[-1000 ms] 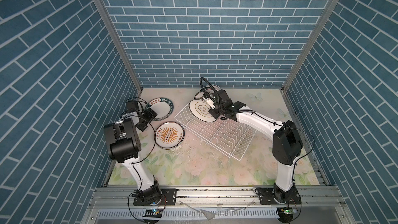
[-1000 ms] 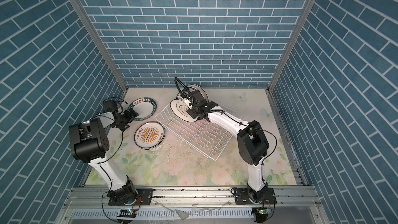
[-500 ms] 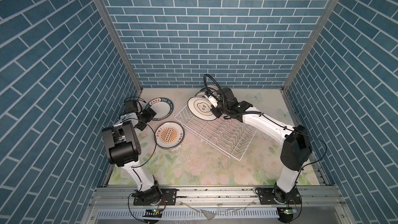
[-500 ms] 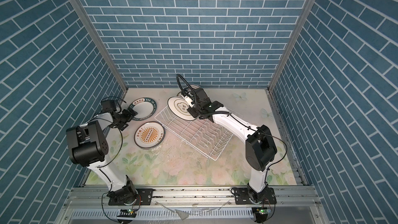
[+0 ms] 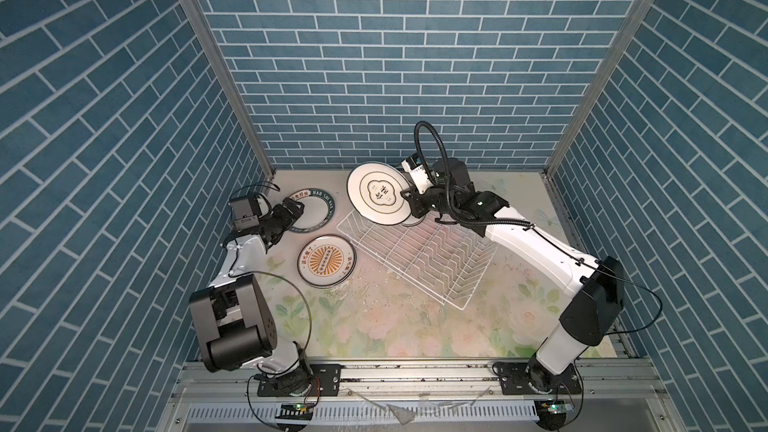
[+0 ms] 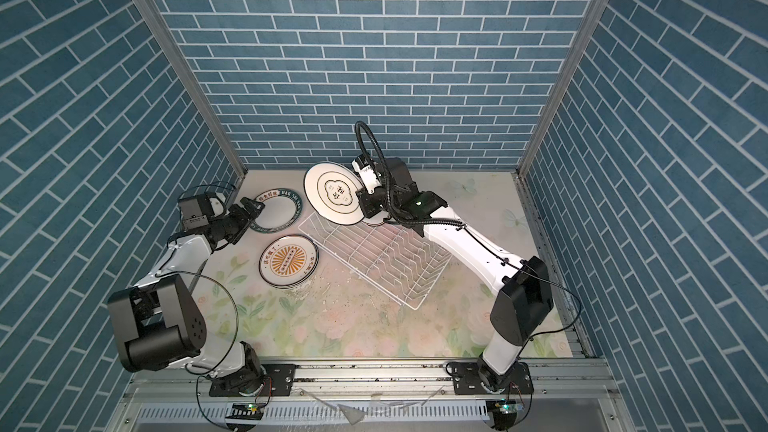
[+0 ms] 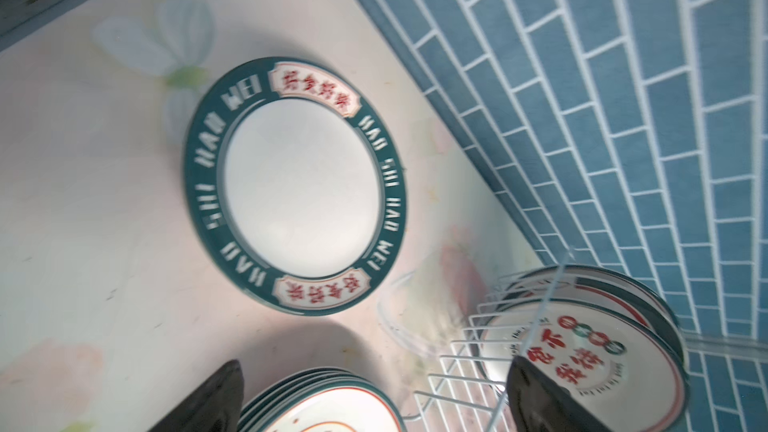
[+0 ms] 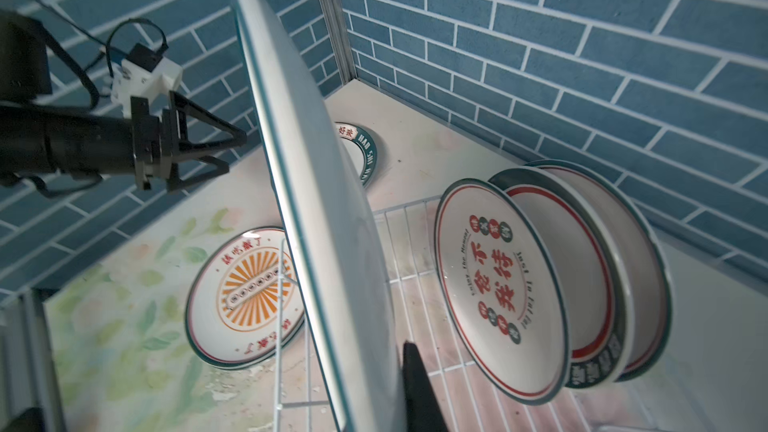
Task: Unload the plates from the dish rack
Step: 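Lift the white cloud-emblem plate with right while left releases green-rim plate, then carry the white plate toward the left gripper while left reaches for its rim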
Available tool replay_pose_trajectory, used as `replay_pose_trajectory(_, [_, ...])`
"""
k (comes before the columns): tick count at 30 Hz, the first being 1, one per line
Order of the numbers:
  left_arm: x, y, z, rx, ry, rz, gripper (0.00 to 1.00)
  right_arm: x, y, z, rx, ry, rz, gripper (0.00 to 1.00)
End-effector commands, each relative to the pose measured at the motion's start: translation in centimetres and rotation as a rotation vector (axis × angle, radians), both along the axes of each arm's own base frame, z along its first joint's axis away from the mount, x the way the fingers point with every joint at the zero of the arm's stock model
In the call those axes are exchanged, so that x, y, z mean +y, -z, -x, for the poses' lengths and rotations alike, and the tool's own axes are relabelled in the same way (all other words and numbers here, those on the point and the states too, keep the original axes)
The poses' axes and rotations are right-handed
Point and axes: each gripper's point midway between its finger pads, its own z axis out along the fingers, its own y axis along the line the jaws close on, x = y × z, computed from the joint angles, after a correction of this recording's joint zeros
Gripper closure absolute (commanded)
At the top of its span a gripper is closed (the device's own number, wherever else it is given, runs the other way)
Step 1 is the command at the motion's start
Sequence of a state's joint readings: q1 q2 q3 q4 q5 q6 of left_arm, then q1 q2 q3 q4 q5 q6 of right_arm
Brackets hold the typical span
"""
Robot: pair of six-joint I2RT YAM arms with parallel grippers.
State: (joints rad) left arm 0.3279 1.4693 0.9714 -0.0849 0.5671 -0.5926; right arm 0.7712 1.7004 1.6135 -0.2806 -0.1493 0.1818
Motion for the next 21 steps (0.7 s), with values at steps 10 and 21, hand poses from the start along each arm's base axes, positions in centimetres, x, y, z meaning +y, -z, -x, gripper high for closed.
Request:
replay_pose_trajectory(10, [-8.0,-7.3,-0.5,-0.353,0.28,0.14,0.01,6.3,-4.0,-1.9,0.338,-0.029,-0.422,1.0])
replay_pose_trajectory(21, [-7.6,-6.0,0.4,-0.345,0.277,0.177,0.01,6.2,-3.4,-3.1,0.365,-0.02,-0.463,1.0])
